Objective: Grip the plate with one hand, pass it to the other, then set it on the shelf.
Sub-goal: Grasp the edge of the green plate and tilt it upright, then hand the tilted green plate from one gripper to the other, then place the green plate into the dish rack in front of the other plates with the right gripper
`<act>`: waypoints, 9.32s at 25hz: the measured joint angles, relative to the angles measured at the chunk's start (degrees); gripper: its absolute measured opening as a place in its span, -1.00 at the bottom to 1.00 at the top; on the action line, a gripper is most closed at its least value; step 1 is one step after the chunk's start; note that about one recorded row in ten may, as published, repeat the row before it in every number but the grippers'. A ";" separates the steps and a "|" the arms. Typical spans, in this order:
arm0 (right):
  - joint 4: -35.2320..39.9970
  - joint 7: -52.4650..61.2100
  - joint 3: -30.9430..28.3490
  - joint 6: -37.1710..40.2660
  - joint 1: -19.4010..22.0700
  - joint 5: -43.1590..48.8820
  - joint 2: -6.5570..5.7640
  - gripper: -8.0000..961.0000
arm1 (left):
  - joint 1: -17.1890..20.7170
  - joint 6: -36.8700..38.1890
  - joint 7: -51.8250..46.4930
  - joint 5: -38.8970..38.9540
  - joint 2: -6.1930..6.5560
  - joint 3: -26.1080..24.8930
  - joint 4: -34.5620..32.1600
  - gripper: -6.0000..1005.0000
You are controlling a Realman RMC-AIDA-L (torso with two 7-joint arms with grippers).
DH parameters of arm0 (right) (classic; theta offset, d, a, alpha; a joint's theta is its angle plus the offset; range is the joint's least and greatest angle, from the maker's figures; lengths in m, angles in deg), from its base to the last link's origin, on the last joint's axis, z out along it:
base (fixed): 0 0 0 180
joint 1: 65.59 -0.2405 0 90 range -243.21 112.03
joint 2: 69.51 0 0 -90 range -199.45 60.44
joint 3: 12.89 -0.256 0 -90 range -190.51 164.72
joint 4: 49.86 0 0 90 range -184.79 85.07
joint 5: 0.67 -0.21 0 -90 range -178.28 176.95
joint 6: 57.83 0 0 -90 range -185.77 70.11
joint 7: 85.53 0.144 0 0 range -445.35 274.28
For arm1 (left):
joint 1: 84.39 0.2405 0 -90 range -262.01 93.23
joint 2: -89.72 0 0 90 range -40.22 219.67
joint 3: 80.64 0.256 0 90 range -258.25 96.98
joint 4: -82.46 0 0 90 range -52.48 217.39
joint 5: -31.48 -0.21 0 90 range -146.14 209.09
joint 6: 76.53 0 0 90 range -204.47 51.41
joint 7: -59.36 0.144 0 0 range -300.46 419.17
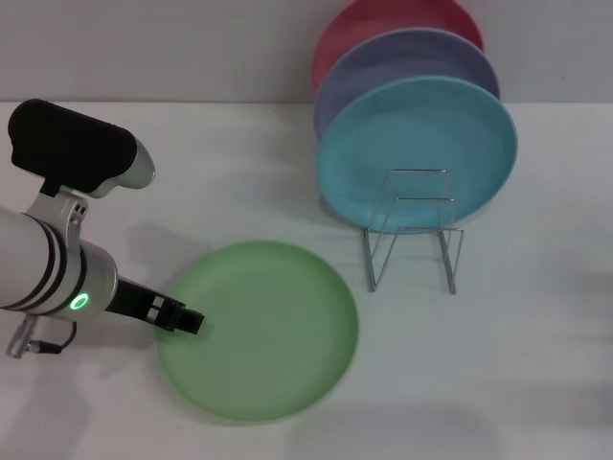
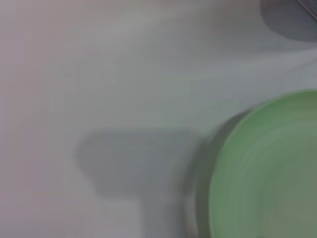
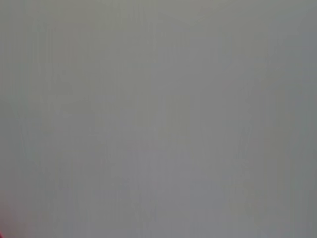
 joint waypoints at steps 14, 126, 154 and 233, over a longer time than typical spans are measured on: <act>0.00 -0.03 0.00 0.23 0.07 -0.01 0.00 0.58 | -3.80 -0.16 0.40 0.37 0.14 -2.16 -5.59 0.57; -71.96 134.08 4.92 27.71 -26.93 142.76 -0.77 -0.63 | 5.38 11.20 5.77 -3.00 0.28 -5.93 22.51 -0.83; -87.94 111.42 8.30 40.33 -9.43 135.75 -0.58 -0.93 | 20.72 47.81 10.23 -7.02 0.29 -1.50 23.37 0.56; -43.57 -0.04 -18.75 5.87 1.48 68.06 -0.71 -0.93 | 13.53 126.73 -10.77 -6.44 0.00 7.71 -45.38 0.61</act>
